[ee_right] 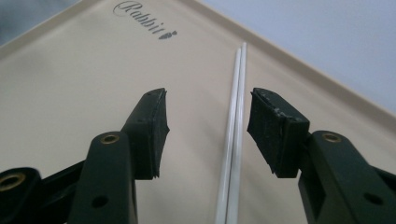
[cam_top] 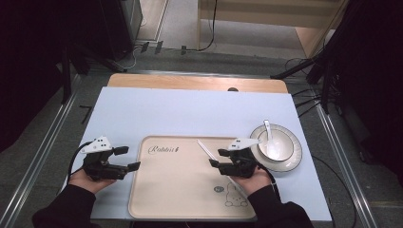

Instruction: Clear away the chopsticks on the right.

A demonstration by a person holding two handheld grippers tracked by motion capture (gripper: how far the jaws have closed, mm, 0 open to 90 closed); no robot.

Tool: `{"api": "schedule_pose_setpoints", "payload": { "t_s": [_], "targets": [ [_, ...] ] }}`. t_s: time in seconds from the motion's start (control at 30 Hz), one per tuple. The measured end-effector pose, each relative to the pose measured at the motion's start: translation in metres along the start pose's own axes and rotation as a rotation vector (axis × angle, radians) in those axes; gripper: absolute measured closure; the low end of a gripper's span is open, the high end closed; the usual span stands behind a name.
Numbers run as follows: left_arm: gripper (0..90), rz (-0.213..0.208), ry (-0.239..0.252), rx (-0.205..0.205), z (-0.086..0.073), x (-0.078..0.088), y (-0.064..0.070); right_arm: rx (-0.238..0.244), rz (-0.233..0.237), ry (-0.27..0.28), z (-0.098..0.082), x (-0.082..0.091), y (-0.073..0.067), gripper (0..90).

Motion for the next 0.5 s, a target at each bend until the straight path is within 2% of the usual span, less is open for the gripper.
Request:
{"api": "schedule_pose_setpoints", "payload": {
  "t_s": [0.17,0.3,0.37,0.43,0.5],
  "targets": [
    [20.4,-0.002,0.001,0.0,0.0,0.0,0.0,-0.007,0.003,-0.004,0.01,-0.027,0.002,54.9],
    [20.5,-0.002,0.0,0.0,0.0,0.0,-0.001,-0.007,0.006,-0.016,0.013,-0.043,0.006,71.6],
    [20.4,-0.002,-0.001,0.0,-0.001,0.0,-0.001,-0.002,-0.002,-0.015,0.014,-0.049,0.008,82.6],
    [20.4,-0.002,-0.001,0.001,-0.001,0.0,0.0,-0.012,-0.012,-0.018,0.013,-0.054,0.009,90.0],
    [20.5,-0.002,-0.001,0.0,-0.001,0.0,-0.001,-0.003,-0.031,-0.021,0.012,-0.06,0.009,90.0]
  ]
}}
Point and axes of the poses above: each handheld gripper's, and its own axes: x roughly backward along the jaws, z roughly out of its top, y roughly to its right, the point moved 3 cm from there along -x, roughly forward along the jaws, and after that the axes turned 5 degrees about x, right-handed, at the moved point
